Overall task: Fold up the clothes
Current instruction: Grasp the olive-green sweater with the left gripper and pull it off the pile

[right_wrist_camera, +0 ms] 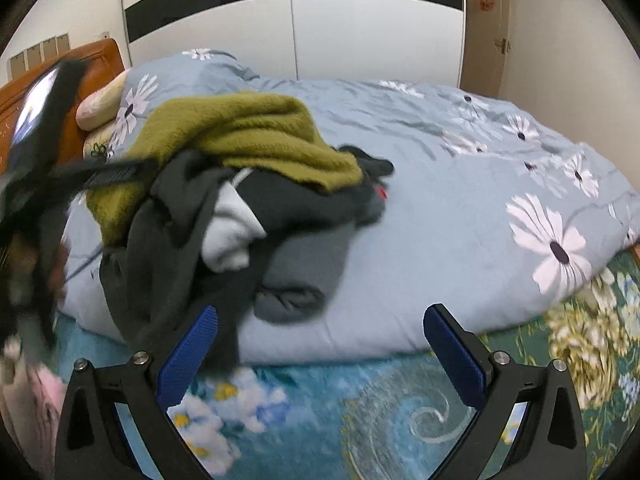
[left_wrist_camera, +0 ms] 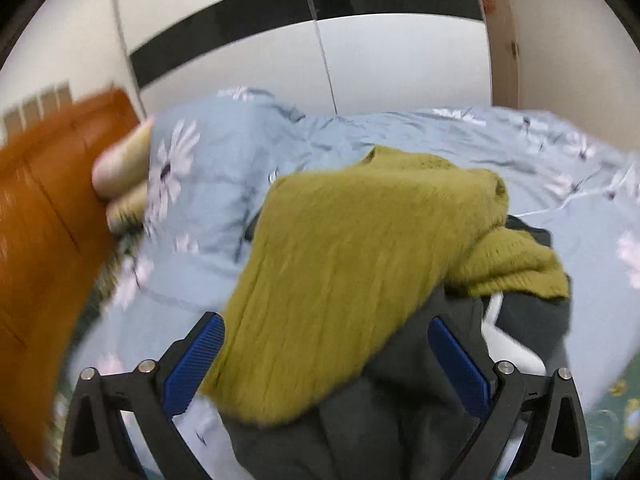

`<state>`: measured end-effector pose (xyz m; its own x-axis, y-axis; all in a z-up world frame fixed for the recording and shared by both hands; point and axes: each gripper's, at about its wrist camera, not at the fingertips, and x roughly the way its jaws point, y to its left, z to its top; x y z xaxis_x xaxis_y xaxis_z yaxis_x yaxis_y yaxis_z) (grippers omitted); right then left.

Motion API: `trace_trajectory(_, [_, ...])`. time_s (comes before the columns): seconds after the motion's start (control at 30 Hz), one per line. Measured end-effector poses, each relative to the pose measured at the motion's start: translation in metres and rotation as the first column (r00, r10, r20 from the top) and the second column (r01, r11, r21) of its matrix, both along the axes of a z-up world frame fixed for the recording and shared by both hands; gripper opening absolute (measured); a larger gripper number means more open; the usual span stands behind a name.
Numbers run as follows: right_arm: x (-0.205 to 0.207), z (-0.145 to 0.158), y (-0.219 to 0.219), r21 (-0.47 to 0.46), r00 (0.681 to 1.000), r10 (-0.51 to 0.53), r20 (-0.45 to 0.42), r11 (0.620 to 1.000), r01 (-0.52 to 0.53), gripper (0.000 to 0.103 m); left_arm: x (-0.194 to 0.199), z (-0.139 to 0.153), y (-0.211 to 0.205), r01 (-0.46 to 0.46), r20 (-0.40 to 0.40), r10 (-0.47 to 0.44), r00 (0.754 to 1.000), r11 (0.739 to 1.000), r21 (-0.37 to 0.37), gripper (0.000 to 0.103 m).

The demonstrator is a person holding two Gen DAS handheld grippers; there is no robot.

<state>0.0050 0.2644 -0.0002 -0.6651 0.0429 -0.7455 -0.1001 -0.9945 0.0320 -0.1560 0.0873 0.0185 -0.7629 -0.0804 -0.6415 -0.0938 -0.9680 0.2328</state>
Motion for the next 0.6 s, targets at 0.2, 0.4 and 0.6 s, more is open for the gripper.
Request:
trace_trajectory(0.2, [0.036, -0.006, 0.013, 0.035, 0.999, 0.012, 0.034, 0.999, -0.013, 0.103, -0.019, 0.005, 0.023, 0.021, -0.007, -0.021, 1.000, 0.997, -0.068, 0.080])
trace_trajectory(0.4, [0.057, -0.006, 0.023, 0.045, 0.999, -0.002, 0.052, 0.999, 0.000, 0.103, -0.029, 0.027, 0.032, 0.048, 0.005, -0.048, 0.999, 0.996, -0.073, 0.015])
trace_trajectory(0.6, [0.072, 0.006, 0.016, 0.063, 0.998, 0.010, 0.054, 0.998, -0.013, 0.103, -0.008, 0.100, 0.019, 0.059, -0.133, -0.063, 0.989, 0.998, -0.028, 0.012])
